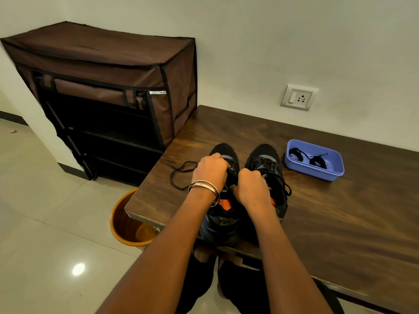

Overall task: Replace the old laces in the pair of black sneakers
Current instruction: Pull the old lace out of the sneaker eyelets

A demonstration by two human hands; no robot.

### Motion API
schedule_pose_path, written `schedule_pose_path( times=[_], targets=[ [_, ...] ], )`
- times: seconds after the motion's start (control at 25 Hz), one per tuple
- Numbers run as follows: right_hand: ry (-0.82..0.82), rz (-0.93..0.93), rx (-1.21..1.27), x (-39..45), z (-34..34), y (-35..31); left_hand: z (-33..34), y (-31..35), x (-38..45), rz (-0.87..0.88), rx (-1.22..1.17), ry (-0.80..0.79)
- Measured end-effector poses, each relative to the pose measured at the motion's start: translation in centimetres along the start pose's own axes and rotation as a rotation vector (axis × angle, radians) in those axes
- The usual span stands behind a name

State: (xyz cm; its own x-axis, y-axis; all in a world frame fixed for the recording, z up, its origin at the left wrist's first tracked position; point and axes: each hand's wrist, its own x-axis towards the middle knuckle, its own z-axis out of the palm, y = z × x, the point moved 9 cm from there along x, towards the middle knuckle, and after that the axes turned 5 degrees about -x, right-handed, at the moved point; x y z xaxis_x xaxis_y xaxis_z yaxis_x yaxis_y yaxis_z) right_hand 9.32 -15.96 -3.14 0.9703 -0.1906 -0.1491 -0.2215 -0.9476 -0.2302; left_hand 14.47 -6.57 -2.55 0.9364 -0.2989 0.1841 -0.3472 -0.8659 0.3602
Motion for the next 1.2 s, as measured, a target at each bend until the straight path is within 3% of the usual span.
schedule_pose_path(
  times=[0.08, 0.16, 0.28, 0.44, 0.52, 0.6, 0.72, 0.76, 1.04, 1.2],
  targets=[
    [-0.004, 0.004, -0.012, -0.1, 0.1, 0.0, -0.1, 0.3, 0.0, -0.032, 0.027, 0.022],
    [-0.012, -0.002, -0.035, 0.0, 0.2, -0.2, -0.6, -0.9, -0.4, -0.14, -0.168, 0.073],
    [-0.017, 0.0, -0.043, 0.0, 0.3, -0.2, 0.7, -3.7, -0.5, -0.411, -0.612, 0.035],
    [0.024, 0.002, -0.064, 0.0, 0.3, -0.4, 2.6, -5.2, -1.3, -0.851, -1.403, 0.008],
    [0.033, 0.012, -0.059, 0.0, 0.3, -0.5, 2.7, -5.4, -1.5, -0.878, -1.615, 0.072],
    [0.026, 0.01, -0.054, 0.0, 0.3, -0.4, 1.7, -6.0, -1.4, -0.738, -1.444, 0.129],
    [0.0, 0.0, -0.037, 0.1, 0.4, -0.1, -0.9, -5.9, -0.7, -0.363, -0.558, 0.124],
    [-0.009, 0.002, -0.019, 0.3, 0.4, 0.0, -1.2, -5.0, -0.6, -0.265, -0.364, 0.089],
    [-0.023, 0.009, 0.044, 0.7, 0.4, 0.3, -0.8, 0.1, -0.3, -0.021, 0.137, 0.001],
    [-0.038, 0.032, 0.08, 0.9, 0.6, 0.9, -1.0, 1.1, -0.2, 0.008, 0.185, 0.042]
  ],
)
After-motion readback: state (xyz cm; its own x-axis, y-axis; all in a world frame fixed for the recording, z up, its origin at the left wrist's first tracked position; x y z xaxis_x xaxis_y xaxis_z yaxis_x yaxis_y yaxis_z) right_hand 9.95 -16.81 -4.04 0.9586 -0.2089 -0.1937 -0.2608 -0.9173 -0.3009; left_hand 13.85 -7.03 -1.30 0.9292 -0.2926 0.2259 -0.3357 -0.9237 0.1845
